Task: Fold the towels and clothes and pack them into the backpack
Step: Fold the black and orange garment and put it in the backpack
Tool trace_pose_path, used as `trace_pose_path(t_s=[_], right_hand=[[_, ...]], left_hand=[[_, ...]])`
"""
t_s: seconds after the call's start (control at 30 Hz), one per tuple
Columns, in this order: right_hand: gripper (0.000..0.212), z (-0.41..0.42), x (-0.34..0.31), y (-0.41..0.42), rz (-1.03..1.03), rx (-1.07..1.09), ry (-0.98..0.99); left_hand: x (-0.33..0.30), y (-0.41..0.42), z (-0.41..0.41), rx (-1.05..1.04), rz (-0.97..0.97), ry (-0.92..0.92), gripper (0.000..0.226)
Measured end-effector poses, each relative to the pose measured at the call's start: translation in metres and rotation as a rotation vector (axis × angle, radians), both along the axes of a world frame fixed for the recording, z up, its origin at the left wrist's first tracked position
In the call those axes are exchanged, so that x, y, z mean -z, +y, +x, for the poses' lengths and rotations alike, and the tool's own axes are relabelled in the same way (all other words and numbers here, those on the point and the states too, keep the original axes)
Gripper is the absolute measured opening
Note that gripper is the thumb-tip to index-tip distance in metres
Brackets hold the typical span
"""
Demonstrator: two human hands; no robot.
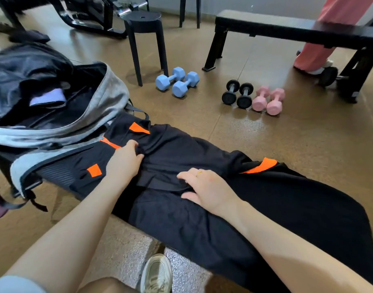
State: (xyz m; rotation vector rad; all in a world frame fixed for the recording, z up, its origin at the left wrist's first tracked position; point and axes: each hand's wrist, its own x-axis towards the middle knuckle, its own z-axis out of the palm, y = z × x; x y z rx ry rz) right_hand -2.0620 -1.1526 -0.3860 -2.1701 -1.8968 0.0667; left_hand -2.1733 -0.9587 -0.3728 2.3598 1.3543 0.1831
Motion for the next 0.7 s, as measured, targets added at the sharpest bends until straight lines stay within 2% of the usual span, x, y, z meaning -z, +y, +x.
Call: trace_pose_path(t_s=[0.07, 0.1, 0.17, 0.23, 0.3, 0.33, 0.4, 0.43, 0.5, 0.6, 0.7], right_hand=[[0.052, 0.013, 0.000, -0.011, -0.022, 0.028, 0.068], [0.054, 0.020, -0.002, -0.018, 0.011, 0.056, 0.065], [0.051, 0.036, -0.007, -0.028, 0.080, 0.128, 0.091], [0.041, 0.053, -0.009, -0.034, 0.105, 0.197, 0.178], [0.042, 0.070, -0.006, -0.035, 0.053, 0.266, 0.223], [0.046, 0.077, -0.005, -0.035, 0.015, 0.281, 0.224], [0.039, 0.086, -0.004, -0.032, -0.083, 0.283, 0.162], [0.036, 0.088, -0.003, -0.031, -0.115, 0.283, 0.127], [0.034, 0.089, 0.003, -0.028, -0.103, 0.297, 0.077], [0.032, 0.089, 0.003, -0.031, -0.029, 0.388, 0.014], [0.038, 0.101, -0.002, -0.046, -0.106, 0.510, -0.031]], left_hand=[[-0.001, -0.004, 0.000, 0.036, 0.122, 0.198, 0.038], [-0.003, -0.008, 0.004, 0.067, 0.186, 0.232, 0.047], [-0.009, -0.016, 0.013, 0.167, 0.312, 0.139, 0.063], [-0.009, -0.019, 0.028, 0.327, 0.399, -0.061, 0.059], [-0.008, -0.014, 0.049, 0.497, 0.396, -0.129, 0.048], [-0.006, -0.010, 0.060, 0.552, 0.353, -0.114, 0.043], [0.003, 0.002, 0.077, 0.606, 0.198, -0.005, 0.045], [0.010, 0.009, 0.081, 0.613, 0.124, 0.090, 0.051], [0.027, 0.019, 0.080, 0.596, 0.114, 0.233, 0.061], [0.041, 0.026, 0.076, 0.506, 0.185, 0.296, 0.062], [0.025, 0.005, 0.091, 0.386, 0.226, 0.394, 0.056]])
